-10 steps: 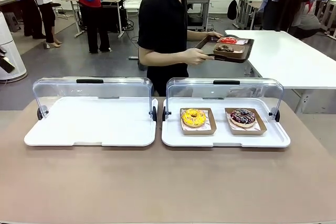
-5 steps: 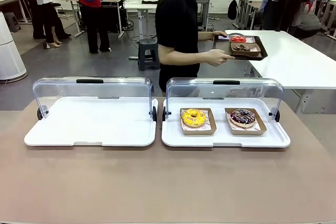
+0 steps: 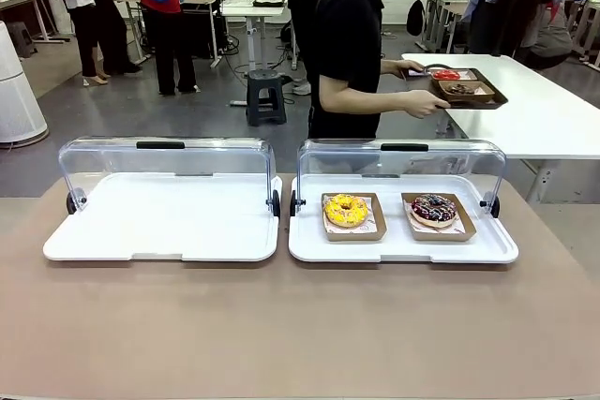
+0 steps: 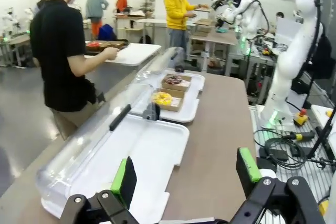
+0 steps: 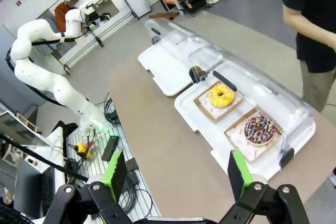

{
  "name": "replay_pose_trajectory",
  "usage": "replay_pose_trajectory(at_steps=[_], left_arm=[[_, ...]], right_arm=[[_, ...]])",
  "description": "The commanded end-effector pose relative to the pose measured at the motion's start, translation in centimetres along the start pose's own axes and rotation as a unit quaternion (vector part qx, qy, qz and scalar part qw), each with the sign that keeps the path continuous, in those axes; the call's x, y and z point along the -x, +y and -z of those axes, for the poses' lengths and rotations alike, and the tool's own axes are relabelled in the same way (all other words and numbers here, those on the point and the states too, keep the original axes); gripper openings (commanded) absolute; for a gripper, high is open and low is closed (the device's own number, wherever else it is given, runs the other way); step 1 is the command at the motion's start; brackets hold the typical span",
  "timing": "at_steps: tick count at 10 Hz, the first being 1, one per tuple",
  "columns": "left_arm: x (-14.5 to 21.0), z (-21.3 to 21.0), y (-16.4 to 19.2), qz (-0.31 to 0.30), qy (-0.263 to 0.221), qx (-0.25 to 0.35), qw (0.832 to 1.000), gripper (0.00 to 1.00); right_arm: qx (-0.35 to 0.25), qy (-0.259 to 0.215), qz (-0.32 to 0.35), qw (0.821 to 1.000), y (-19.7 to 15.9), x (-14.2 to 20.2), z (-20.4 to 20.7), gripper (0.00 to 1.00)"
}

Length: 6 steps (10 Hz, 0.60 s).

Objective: Provide the desired donut to the person.
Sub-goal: Place the picked Paper togo box onto the Handle tray extended by the person.

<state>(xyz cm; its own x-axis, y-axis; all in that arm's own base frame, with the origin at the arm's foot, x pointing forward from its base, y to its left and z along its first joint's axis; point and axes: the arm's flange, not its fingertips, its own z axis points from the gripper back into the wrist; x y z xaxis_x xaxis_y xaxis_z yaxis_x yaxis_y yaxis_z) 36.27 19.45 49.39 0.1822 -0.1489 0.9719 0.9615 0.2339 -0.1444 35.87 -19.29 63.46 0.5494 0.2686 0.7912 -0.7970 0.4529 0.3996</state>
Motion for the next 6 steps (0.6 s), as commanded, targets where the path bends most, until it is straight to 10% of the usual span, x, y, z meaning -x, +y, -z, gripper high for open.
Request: replay_pose_trajectory(at_steps=[1, 6], left_arm=[[-0.2, -0.6, 1.1, 0.01, 0.022, 0.034, 0.999, 1.0], [-0.2, 0.4, 0.7, -0.004, 0.013, 0.027, 1.0, 1.0]], right_arm=[[-0.006, -0.01, -0.004, 1.0, 0.1, -0.1, 0.1, 1.0], [-0.006, -0.01, -0.004, 1.0, 0.1, -0.1, 0.1, 1.0]])
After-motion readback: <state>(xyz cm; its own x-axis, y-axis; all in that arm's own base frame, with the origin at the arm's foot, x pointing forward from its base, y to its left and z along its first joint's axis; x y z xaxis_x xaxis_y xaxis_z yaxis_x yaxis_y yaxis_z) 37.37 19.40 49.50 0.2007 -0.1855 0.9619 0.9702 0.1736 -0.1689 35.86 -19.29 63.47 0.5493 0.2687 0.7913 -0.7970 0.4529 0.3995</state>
